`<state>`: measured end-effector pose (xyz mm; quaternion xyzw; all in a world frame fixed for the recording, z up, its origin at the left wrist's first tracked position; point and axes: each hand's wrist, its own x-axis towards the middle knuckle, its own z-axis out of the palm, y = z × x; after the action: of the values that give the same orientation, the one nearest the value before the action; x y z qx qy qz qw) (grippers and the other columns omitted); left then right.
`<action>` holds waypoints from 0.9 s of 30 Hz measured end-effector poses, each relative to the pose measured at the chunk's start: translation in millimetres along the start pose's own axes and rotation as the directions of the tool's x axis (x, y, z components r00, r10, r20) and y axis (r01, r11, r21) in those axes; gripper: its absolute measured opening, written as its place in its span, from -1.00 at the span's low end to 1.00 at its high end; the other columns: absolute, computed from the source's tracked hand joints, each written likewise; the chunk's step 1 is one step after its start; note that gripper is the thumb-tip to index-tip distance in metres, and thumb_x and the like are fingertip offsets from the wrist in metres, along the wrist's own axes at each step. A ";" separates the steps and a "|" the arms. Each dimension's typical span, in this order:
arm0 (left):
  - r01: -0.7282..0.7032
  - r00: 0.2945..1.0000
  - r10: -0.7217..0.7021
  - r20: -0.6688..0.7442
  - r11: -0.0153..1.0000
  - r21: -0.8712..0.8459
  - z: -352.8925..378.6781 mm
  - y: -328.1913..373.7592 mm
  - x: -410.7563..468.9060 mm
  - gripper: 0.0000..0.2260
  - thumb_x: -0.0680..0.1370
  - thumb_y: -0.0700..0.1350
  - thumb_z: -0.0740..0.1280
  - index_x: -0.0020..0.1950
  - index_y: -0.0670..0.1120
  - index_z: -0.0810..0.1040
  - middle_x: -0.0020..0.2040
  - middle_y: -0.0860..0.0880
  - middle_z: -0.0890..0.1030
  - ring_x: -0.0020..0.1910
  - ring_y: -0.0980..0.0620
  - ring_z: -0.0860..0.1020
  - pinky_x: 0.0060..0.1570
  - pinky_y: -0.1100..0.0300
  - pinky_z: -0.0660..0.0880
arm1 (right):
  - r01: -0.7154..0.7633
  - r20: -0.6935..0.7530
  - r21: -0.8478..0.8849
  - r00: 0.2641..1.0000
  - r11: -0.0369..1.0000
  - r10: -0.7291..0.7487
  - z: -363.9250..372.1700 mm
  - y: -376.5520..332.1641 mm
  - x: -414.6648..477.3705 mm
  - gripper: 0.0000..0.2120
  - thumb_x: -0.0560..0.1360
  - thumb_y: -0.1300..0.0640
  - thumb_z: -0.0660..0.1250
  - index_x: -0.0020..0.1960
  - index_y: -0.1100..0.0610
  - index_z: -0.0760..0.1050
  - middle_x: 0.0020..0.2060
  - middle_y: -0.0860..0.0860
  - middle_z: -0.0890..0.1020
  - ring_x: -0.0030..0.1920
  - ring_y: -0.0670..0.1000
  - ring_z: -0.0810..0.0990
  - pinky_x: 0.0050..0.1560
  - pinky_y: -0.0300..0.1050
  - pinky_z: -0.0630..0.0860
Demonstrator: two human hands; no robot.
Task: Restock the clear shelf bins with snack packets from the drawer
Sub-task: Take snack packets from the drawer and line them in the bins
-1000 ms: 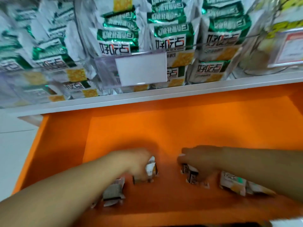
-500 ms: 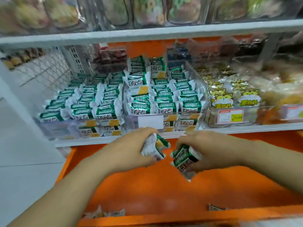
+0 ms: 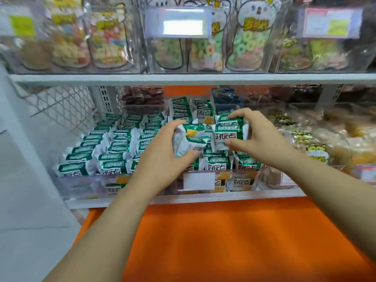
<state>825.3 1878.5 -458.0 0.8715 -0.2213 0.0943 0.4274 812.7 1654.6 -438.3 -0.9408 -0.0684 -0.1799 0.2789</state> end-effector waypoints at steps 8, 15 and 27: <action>0.053 0.993 -0.059 -0.100 0.997 -0.062 -2.8 -25.6 16.6 -0.42 0.48 0.07 0.40 0.42 0.18 0.22 0.14 0.24 0.30 0.09 0.25 0.32 0.01 0.25 0.29 | -0.212 -0.058 0.204 0.972 0.956 0.228 40.8 33.3 76.5 -0.50 0.43 0.04 0.48 0.30 -0.03 0.37 0.36 0.12 0.38 0.36 0.16 0.34 0.32 0.17 0.38; 0.051 0.992 -0.062 -0.110 0.994 -0.099 -7.0 -37.2 21.9 -0.45 0.48 0.07 0.40 0.37 0.23 0.22 0.04 0.31 0.30 -0.12 0.30 0.37 -0.25 0.56 0.29 | -0.209 0.092 0.138 0.976 0.968 0.198 53.2 33.8 110.1 -0.53 0.46 0.09 0.45 0.34 0.04 0.43 0.38 0.08 0.41 0.20 0.09 0.47 0.12 -0.20 0.33; 0.074 0.991 -0.087 -0.100 0.990 -0.123 -3.1 -38.6 25.6 -0.43 0.48 0.08 0.40 0.40 0.21 0.20 0.04 0.32 0.28 -0.07 0.30 0.33 -0.26 0.57 0.30 | -0.022 0.099 -0.569 0.991 0.822 0.095 50.8 34.1 117.6 -0.48 0.54 -0.18 0.24 0.47 -0.14 0.26 0.51 0.09 0.15 0.47 0.22 0.14 0.39 0.15 0.23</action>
<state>866.0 1893.8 -474.1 0.8465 -0.1682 0.1093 0.4932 944.7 1657.4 -450.7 -0.9920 -0.0001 -0.1255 -0.0124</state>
